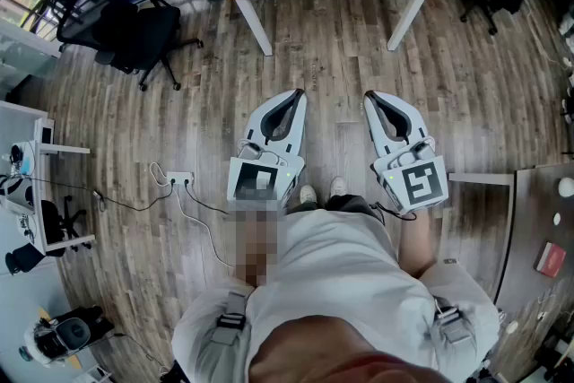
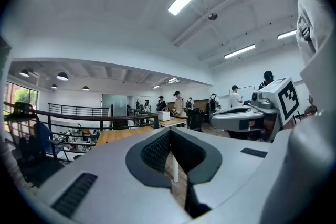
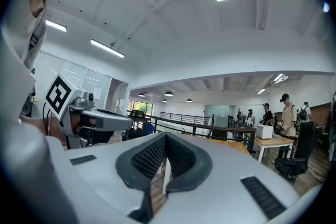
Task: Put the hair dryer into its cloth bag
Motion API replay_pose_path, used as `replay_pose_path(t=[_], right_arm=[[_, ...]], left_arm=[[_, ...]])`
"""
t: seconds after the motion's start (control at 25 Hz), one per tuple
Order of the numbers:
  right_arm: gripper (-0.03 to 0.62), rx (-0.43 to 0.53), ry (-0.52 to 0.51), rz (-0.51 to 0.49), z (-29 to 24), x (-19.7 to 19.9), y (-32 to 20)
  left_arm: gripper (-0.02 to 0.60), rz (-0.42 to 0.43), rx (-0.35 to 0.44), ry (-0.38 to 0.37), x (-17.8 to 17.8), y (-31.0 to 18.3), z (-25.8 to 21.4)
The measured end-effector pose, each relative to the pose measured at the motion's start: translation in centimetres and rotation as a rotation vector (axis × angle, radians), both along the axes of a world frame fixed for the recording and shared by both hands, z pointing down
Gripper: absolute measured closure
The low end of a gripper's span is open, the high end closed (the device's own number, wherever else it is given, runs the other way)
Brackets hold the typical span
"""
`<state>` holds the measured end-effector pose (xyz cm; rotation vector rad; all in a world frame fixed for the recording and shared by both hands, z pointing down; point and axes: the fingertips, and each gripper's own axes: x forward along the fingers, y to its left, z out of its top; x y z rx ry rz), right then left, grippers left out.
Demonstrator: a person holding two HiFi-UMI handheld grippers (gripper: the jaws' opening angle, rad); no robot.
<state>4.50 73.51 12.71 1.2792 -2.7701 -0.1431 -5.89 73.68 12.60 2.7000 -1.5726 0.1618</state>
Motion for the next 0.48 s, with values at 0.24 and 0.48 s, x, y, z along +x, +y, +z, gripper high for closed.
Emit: replay_pose_path(t=[0.24, 0.48], right_arm=[[0.572, -0.001, -0.018, 0.008, 0.0, 1.1, -0.8], [0.572, 0.009, -0.028, -0.017, 0.1, 3.0, -1.9]], left_arm=[[0.563, -0.02, -0.003, -0.007, 1.1, -0.5, 0.2], [0.562, -0.058, -0.003, -0.019, 2.8, -1.3, 0.3]])
